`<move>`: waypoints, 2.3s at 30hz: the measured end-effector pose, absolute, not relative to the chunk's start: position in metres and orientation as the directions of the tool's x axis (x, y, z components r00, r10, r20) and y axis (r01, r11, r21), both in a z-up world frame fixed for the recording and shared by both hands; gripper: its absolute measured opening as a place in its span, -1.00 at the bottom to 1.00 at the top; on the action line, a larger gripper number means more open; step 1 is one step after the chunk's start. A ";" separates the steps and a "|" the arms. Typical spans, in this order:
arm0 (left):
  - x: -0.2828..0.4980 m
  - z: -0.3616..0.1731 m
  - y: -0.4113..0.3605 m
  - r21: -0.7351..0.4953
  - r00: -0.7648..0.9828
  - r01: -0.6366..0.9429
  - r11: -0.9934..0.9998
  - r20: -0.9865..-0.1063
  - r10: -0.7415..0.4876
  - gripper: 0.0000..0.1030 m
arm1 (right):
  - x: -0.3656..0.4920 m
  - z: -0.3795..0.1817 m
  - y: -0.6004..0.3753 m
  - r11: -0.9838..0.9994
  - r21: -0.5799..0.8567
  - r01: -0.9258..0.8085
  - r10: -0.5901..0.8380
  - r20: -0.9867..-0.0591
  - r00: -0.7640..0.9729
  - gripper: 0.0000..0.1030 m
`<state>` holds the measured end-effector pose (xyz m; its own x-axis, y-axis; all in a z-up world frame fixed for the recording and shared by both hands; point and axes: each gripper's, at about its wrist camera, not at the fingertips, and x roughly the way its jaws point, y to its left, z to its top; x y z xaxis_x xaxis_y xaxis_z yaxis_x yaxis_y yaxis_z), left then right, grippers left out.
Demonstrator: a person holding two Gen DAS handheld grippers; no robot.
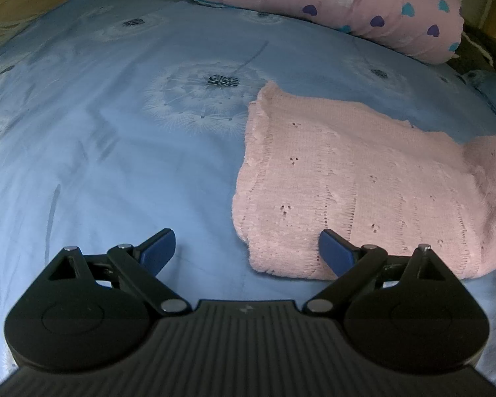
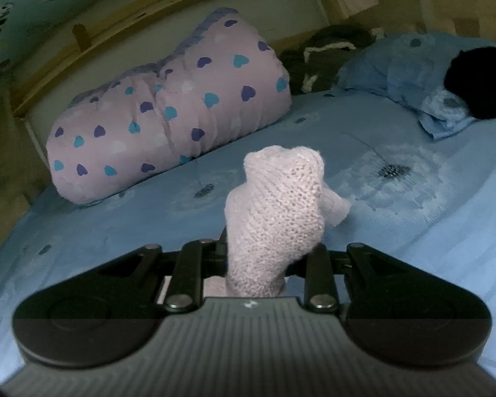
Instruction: Fold small clothes
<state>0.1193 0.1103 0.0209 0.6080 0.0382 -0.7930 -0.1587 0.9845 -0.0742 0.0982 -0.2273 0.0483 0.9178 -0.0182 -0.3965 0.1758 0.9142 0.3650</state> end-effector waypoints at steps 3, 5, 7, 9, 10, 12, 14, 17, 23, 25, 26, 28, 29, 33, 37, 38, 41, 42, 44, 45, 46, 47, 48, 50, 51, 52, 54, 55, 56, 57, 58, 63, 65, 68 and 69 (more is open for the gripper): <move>0.119 0.021 0.113 -0.076 0.609 -0.166 0.983 -0.792 0.041 0.86 | 0.100 0.055 -0.217 0.927 0.347 0.144 0.000 -0.382 0.924 -0.47; 0.119 0.022 0.115 -0.080 0.612 -0.172 0.982 -0.789 0.043 0.86 | 0.102 0.061 -0.208 0.936 0.332 0.113 0.018 -0.368 0.930 -0.47; 0.118 0.023 0.118 -0.084 0.613 -0.180 0.980 -0.789 0.045 0.86 | 0.104 0.066 -0.197 0.946 0.313 0.082 0.036 -0.354 0.935 -0.47; 0.118 0.024 0.121 -0.088 0.612 -0.189 0.978 -0.789 0.047 0.86 | 0.105 0.071 -0.186 0.955 0.294 0.046 0.060 -0.342 0.938 -0.47; 0.117 0.024 0.123 -0.091 0.613 -0.194 0.977 -0.789 0.048 0.86 | 0.106 0.074 -0.178 0.960 0.280 0.024 0.074 -0.335 0.939 -0.47; 0.116 0.025 0.127 -0.098 0.615 -0.203 0.974 -0.787 0.049 0.86 | 0.107 0.078 -0.164 0.967 0.253 -0.013 0.097 -0.325 0.941 -0.47; 0.115 0.027 0.131 -0.108 0.618 -0.214 0.971 -0.785 0.049 0.86 | 0.109 0.082 -0.148 0.972 0.227 -0.054 0.126 -0.315 0.941 -0.47; 0.115 0.027 0.138 -0.118 0.617 -0.230 0.966 -0.785 0.051 0.86 | 0.111 0.084 -0.121 0.975 0.183 -0.123 0.176 -0.309 0.934 -0.47; 0.113 0.030 0.146 -0.116 0.620 -0.253 0.961 -0.782 0.069 0.87 | 0.116 0.057 -0.068 0.961 0.084 -0.263 0.274 -0.398 0.876 -0.48; 0.112 0.031 0.149 -0.124 0.621 -0.260 0.957 -0.781 0.068 0.86 | 0.115 0.043 -0.055 0.952 0.056 -0.300 0.293 -0.435 0.851 -0.47; 0.112 0.031 0.150 -0.128 0.621 -0.265 0.956 -0.781 0.068 0.87 | 0.115 0.037 -0.051 0.947 0.048 -0.316 0.304 -0.449 0.840 -0.47; 0.112 0.031 0.152 -0.132 0.620 -0.276 0.952 -0.781 0.072 0.87 | 0.112 0.027 -0.046 0.936 0.047 -0.348 0.328 -0.470 0.819 -0.45; 0.112 0.031 0.153 -0.133 0.619 -0.281 0.950 -0.782 0.074 0.87 | 0.110 0.024 -0.045 0.933 0.050 -0.356 0.336 -0.474 0.814 -0.41; 0.113 0.031 0.152 -0.137 0.617 -0.283 0.949 -0.784 0.070 0.86 | 0.103 0.027 -0.053 0.920 0.109 -0.376 0.380 -0.474 0.794 -0.16; 0.110 0.033 0.150 -0.130 0.629 -0.267 0.955 -0.774 0.071 0.86 | 0.094 0.033 -0.062 0.887 0.176 -0.426 0.457 -0.466 0.758 0.05; 0.109 0.034 0.148 -0.127 0.635 -0.263 0.956 -0.769 0.073 0.86 | 0.091 0.035 -0.064 0.881 0.183 -0.436 0.469 -0.464 0.752 0.06; 0.105 0.037 0.142 -0.132 0.654 -0.243 0.961 -0.754 0.062 0.86 | 0.080 0.041 -0.075 0.869 0.202 -0.452 0.492 -0.454 0.743 0.05; 0.104 0.039 0.140 -0.137 0.660 -0.237 0.962 -0.749 0.056 0.86 | 0.076 0.043 -0.079 0.868 0.208 -0.451 0.494 -0.451 0.743 0.05; 0.102 0.044 0.138 -0.162 0.675 -0.225 0.961 -0.737 0.033 0.86 | 0.071 0.048 -0.089 0.867 0.218 -0.448 0.497 -0.442 0.747 0.06; 0.101 0.048 0.137 -0.177 0.686 -0.216 0.960 -0.728 0.020 0.86 | 0.067 0.050 -0.094 0.865 0.221 -0.450 0.501 -0.434 0.749 0.07; 0.099 0.053 0.136 -0.187 0.700 -0.210 0.960 -0.714 0.014 0.86 | 0.063 0.052 -0.100 0.865 0.221 -0.451 0.502 -0.426 0.753 0.07; 0.096 0.059 0.133 -0.194 0.719 -0.203 0.960 -0.695 0.012 0.86 | 0.061 0.054 -0.105 0.865 0.221 -0.450 0.501 -0.421 0.756 0.09; 0.095 0.065 0.131 -0.200 0.736 -0.194 0.960 -0.677 0.007 0.87 | 0.060 0.056 -0.111 0.867 0.221 -0.446 0.497 -0.416 0.762 0.13; 0.096 0.075 0.125 -0.217 0.752 -0.172 0.961 -0.659 -0.014 0.87 | 0.060 0.059 -0.123 0.878 0.221 -0.424 0.478 -0.415 0.774 0.15; 0.099 0.078 0.122 -0.225 0.751 -0.162 0.961 -0.659 -0.027 0.88 | 0.060 0.061 -0.129 0.884 0.220 -0.413 0.467 -0.418 0.779 0.15; 0.104 0.081 0.118 -0.232 0.746 -0.150 0.961 -0.665 -0.044 0.88 | 0.061 0.062 -0.136 0.888 0.220 -0.403 0.459 -0.419 0.783 0.15; 0.116 0.084 0.109 -0.221 0.728 -0.134 0.966 -0.683 -0.056 0.88 | 0.065 0.063 -0.148 0.896 0.227 -0.382 0.444 -0.419 0.792 0.16; 0.123 0.086 0.102 -0.208 0.723 -0.124 0.970 -0.689 -0.056 0.88 | 0.069 0.062 -0.154 0.900 0.236 -0.365 0.434 -0.421 0.797 0.17; 0.129 0.087 0.096 -0.197 0.720 -0.110 0.974 -0.691 -0.058 0.88 | 0.073 0.061 -0.160 0.904 0.251 -0.346 0.424 -0.424 0.800 0.18; 0.136 0.087 0.090 -0.188 0.717 -0.096 0.977 -0.694 -0.063 0.88 | 0.078 0.060 -0.165 0.908 0.269 -0.322 0.413 -0.431 0.803 0.20; 0.143 0.086 0.085 -0.182 0.712 -0.083 0.980 -0.698 -0.069 0.88 | 0.082 0.057 -0.170 0.909 0.292 -0.298 0.403 -0.437 0.804 0.20; 0.175 0.072 0.065 -0.144 0.706 -0.063 0.988 -0.706 -0.058 0.88 | 0.102 0.039 -0.189 0.896 0.406 -0.183 0.372 -0.456 0.809 0.24; 0.185 0.065 0.060 -0.121 0.708 -0.054 0.991 -0.705 -0.048 0.88 | 0.109 0.031 -0.193 0.878 0.457 -0.142 0.371 -0.460 0.807 0.26; 0.193 0.054 0.055 -0.117 0.714 -0.047 0.992 -0.698 -0.048 0.88 | 0.119 0.021 -0.195 0.861 0.498 -0.103 0.367 -0.468 0.804 0.26; 0.196 0.050 0.054 -0.118 0.714 -0.046 0.992 -0.698 -0.050 0.87 | 0.123 0.018 -0.194 0.861 0.502 -0.087 0.359 -0.477 0.802 0.26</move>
